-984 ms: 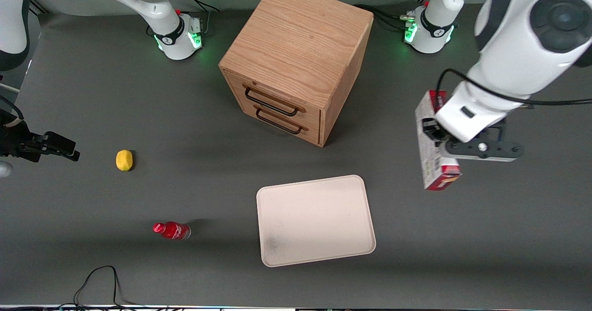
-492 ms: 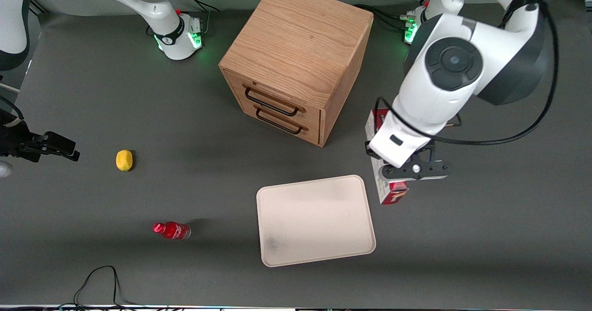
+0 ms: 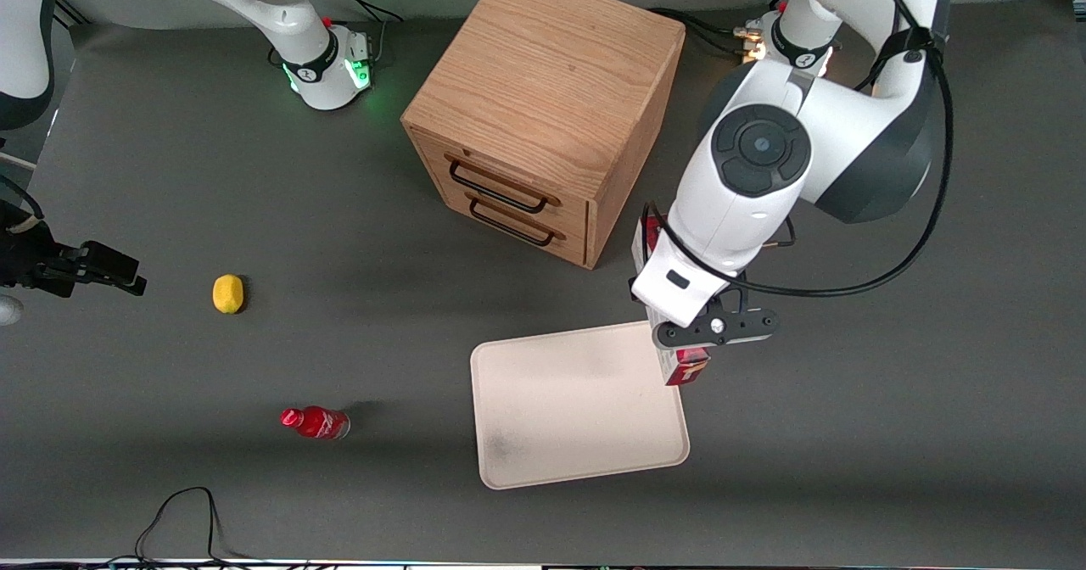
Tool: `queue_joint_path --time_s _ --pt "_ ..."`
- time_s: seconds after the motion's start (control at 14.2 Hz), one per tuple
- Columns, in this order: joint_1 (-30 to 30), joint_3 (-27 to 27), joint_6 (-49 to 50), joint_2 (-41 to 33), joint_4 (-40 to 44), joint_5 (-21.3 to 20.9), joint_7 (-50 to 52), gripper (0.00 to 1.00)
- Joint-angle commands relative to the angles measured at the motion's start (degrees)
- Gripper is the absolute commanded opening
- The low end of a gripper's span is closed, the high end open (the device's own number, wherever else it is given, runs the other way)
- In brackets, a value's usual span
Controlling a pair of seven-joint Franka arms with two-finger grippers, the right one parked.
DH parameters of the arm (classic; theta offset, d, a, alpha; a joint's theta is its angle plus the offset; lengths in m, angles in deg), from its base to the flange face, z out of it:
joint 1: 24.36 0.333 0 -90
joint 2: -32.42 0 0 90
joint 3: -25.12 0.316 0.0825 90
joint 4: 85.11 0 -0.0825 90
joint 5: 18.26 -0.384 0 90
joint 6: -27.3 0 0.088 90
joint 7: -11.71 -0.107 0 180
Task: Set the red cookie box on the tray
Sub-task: 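Carry the held cookie box over the white tray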
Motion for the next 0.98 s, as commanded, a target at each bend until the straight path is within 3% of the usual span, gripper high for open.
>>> queue_joint_path --time_s 0.0,0.91 --pt "-0.02 0.72 -0.55 2.98 3.28 0.17 1.1 0.0" --pt "1.3 0.72 -12.05 10.63 -3.91 0.08 0.13 0.0"
